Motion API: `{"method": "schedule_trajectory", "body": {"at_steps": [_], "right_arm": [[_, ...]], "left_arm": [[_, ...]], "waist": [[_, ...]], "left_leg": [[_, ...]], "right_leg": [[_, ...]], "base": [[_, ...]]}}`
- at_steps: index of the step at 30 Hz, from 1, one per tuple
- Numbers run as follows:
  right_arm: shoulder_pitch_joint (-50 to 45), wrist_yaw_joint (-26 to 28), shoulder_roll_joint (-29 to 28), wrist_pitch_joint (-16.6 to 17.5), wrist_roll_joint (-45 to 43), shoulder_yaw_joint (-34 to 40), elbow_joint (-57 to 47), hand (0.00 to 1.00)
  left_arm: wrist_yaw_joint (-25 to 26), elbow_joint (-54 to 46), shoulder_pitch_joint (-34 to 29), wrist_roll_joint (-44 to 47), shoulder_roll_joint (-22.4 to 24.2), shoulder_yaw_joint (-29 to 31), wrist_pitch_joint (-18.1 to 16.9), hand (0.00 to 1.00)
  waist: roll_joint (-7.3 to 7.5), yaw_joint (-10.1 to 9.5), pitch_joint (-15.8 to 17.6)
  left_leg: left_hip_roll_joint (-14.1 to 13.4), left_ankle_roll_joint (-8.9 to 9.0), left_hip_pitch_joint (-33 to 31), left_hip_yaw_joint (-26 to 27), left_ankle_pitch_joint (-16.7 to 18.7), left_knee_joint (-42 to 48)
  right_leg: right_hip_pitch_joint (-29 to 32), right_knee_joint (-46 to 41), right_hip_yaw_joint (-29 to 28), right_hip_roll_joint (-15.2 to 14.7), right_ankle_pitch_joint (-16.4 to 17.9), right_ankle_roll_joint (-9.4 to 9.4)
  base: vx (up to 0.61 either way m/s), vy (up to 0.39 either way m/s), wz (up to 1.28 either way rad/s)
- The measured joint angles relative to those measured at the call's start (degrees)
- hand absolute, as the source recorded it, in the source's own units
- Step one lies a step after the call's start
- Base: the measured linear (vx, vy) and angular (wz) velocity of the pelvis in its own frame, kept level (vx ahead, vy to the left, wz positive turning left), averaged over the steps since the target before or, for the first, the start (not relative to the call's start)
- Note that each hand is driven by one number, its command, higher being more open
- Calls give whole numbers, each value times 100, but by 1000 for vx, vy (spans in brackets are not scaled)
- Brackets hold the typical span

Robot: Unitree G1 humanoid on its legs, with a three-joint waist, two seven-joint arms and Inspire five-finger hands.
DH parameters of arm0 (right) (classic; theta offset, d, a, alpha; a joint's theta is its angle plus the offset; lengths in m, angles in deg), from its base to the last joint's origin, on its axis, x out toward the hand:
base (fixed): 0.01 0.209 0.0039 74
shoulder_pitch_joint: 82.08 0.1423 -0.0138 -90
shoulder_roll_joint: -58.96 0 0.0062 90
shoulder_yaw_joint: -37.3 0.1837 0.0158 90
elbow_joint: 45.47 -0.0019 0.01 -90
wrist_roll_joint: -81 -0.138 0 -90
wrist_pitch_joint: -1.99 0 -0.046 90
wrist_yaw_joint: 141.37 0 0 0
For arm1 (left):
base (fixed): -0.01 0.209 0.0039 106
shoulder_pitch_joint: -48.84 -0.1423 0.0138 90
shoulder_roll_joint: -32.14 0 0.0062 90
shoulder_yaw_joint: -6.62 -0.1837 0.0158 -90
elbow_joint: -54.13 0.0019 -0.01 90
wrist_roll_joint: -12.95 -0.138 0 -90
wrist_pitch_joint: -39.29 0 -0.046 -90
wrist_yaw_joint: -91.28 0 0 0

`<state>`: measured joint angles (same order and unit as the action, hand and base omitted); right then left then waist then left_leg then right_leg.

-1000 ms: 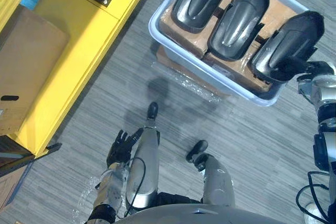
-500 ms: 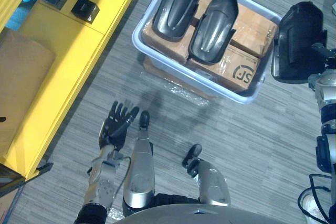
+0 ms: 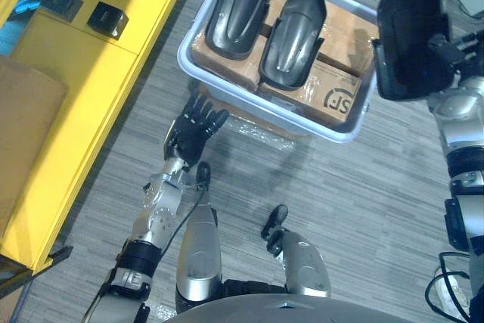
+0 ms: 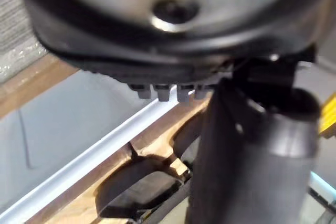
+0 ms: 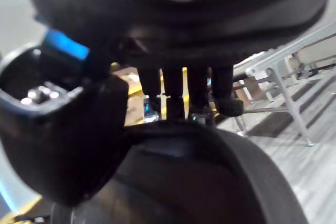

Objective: Walk over and take three plastic housings, then place them on the shelf

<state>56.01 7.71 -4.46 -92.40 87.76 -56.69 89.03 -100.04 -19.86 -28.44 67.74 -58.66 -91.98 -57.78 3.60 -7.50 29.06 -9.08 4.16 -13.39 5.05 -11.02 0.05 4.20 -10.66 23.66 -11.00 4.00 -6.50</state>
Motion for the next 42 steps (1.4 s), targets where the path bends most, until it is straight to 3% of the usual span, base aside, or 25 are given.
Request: {"method": "schedule_trajectory", "body": {"at_steps": [5, 10, 13, 17, 21, 26, 33, 34, 38, 42], "right_arm": [[-571, -295, -134, 708, 674, 14, -1344, 0], [-1380, -613, -887, 1405, 1239, 82, -2182, 0], [-1693, -589, -1235, 1708, 1549, 71, -2492, 0], [-1908, -327, -1488, 1773, 1551, -26, -2716, 0], [-2150, 84, -1658, 1783, 1549, -597, -2972, 0], [-2305, 383, -2003, 1975, 1541, -1068, -2984, 0], [-2637, 791, -2027, 1998, 1410, -1335, -3174, 0], [-2739, 834, -2028, 2000, 1321, -1375, -3269, 0], [-3081, 1023, -2055, 2002, 1140, -1468, -3382, 0], [-3684, 1147, -2315, 2003, 971, -1491, -3382, 0]], "left_arm": [[-305, -224, 258, 637, -26, -3, 347, 100], [-429, -430, 320, 802, -74, -221, 609, 100], [-425, -481, 349, 801, 105, -384, 709, 100], [-342, -506, 349, 788, 246, -496, 714, 100], [-89, -507, 351, 762, 377, -631, 709, 100], [316, -467, 304, 717, 526, -873, 711, 100], [621, -172, 258, 254, 528, -1021, 712, 100], [625, -131, 243, 255, 526, -1038, 712, 0], [649, -13, 109, 301, 522, -1124, 707, 0], [661, -9, -251, 374, 523, -1212, 559, 0]], "waist": [[38, 108, -25], [350, 276, -550], [296, 327, -666], [153, 342, -970], [8, 387, -1244], [-49, 452, -1470], [-78, 462, -1730], [-84, 461, -1737], [-90, 474, -1757], [-90, 474, -1995]], "left_leg": [[11, -14, 457, 147, -51, -245], [73, -13, 593, 324, -74, -480], [162, -16, 794, 406, -76, -482], [165, -15, 798, 420, -76, -485], [171, -15, 907, 431, -77, -485], [148, -14, 977, 430, -75, -493], [159, -8, 1009, 482, 44, -509], [157, -7, 1015, 489, 46, -511], [156, 17, 1039, 501, 63, -513], [159, 10, 1038, 547, 64, -510]], "right_leg": [[-339, 104, -48, 5, 0, -6], [-359, 283, -160, -25, -31, -56], [-609, 433, -170, -97, -68, -116], [-651, 533, -158, -86, -90, -134], [-823, 685, -145, -69, -150, -134], [-933, 804, -145, -25, -228, -123], [-1043, 1191, -220, 14, -526, -137], [-1044, 1196, -227, 15, -536, -134], [-1038, 1210, -237, 17, -540, -103], [-1043, 1293, -262, 19, -558, -104]], "base": [[8, -11, -8], [60, -1, -11], [73, 6, -3], [0, 0, 0], [0, 0, 0], [-20, -3, -1], [-65, 19, -8], [-52, 12, -3], [-58, 7, -2], [15, -9, -5]]}}
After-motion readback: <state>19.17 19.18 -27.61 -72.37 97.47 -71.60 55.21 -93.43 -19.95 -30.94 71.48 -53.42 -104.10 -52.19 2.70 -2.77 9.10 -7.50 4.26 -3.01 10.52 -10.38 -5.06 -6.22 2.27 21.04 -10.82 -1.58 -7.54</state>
